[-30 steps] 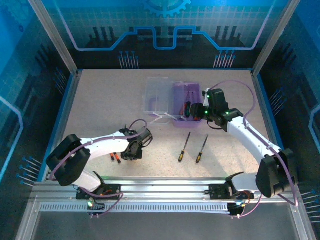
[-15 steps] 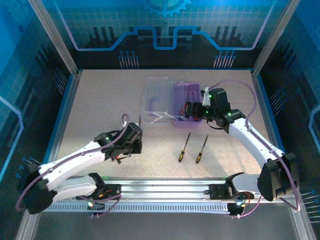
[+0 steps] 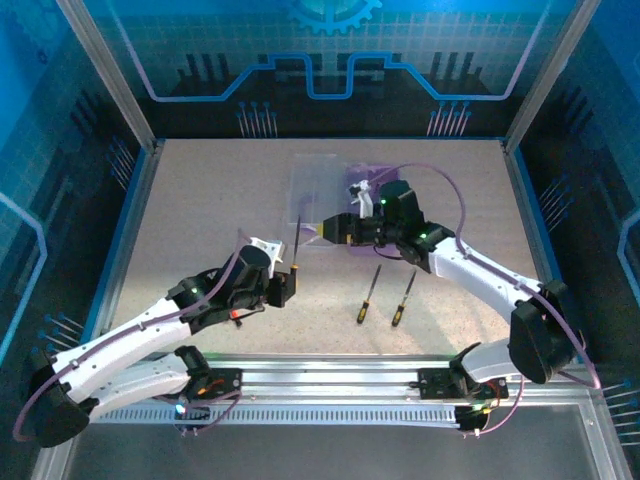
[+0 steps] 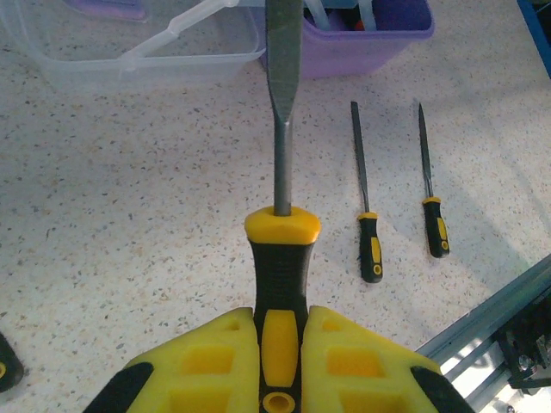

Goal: Pack the tool kit

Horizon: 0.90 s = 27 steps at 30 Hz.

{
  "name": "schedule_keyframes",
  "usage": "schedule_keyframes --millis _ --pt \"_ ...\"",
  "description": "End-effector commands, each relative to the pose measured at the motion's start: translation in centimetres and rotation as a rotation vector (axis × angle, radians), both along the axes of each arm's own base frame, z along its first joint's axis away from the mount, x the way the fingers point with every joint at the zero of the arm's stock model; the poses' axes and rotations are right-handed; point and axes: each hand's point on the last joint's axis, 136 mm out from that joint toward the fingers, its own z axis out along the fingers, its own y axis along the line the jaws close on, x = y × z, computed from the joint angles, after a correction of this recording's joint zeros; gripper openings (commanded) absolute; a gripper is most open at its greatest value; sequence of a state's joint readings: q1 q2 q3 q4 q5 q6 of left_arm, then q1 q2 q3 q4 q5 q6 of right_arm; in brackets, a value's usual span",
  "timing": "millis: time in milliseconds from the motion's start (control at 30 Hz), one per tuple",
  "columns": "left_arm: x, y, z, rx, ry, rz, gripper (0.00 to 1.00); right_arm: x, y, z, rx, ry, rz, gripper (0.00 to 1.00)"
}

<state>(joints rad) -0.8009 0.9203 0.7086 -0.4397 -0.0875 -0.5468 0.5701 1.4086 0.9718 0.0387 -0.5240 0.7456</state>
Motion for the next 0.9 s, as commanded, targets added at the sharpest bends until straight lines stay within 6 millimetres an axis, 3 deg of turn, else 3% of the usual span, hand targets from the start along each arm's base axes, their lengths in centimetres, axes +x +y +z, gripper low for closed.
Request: schedule_keyframes --millis 0,333,500,733,867 --pt "0.1 -1.0 0.3 -0.016 -0.02 -0.035 0.0 0.1 2.1 1.9 0.057 -0.023 0.045 0.58" --pt "0.1 -1.4 -0.5 -0.013 -0.003 -0.05 0.0 -0.1 4.3 0.0 0.045 0.029 0.087 0.52" --pt "-0.1 -1.5 -0.6 -0.019 0.001 -0.057 0.0 0.1 4.7 -1.1 0.037 0.059 0.089 0.36" --pt "0.0 -1.6 -0.8 -0.012 0.003 -0.058 0.0 -0.3 5.7 -1.3 0.029 0.069 0.131 0.25" --pt "0.1 -1.6 -0.8 -0.008 -0.001 -0.058 0.0 -0.4 5.9 -1.5 0.019 0.07 0.137 0.14"
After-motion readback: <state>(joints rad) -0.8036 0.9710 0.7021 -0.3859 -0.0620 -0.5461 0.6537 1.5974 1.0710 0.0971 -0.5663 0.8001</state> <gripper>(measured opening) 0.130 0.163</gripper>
